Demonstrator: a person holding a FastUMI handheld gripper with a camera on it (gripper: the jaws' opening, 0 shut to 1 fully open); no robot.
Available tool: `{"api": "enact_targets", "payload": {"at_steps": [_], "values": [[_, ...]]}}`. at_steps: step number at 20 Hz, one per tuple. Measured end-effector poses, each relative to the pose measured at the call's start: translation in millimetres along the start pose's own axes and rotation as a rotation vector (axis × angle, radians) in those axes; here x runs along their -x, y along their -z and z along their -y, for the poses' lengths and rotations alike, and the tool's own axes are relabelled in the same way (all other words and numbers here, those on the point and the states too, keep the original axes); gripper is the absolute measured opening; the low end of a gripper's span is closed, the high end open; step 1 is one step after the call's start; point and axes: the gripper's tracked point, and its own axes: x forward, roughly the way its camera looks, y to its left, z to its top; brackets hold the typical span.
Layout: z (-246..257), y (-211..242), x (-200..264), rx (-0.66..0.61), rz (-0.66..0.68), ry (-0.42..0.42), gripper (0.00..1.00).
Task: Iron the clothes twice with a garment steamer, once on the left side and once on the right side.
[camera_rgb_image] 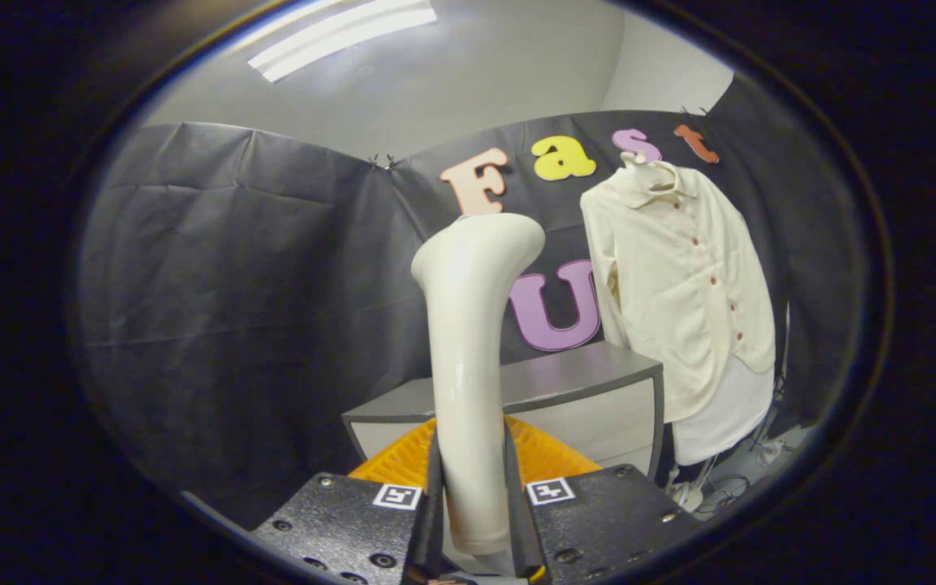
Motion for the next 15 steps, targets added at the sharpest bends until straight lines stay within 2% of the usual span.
{"api": "enact_targets", "payload": {"at_steps": [15], "values": [[-15, 8, -8, 0.003, -0.025, -0.015, 0.33]]}}
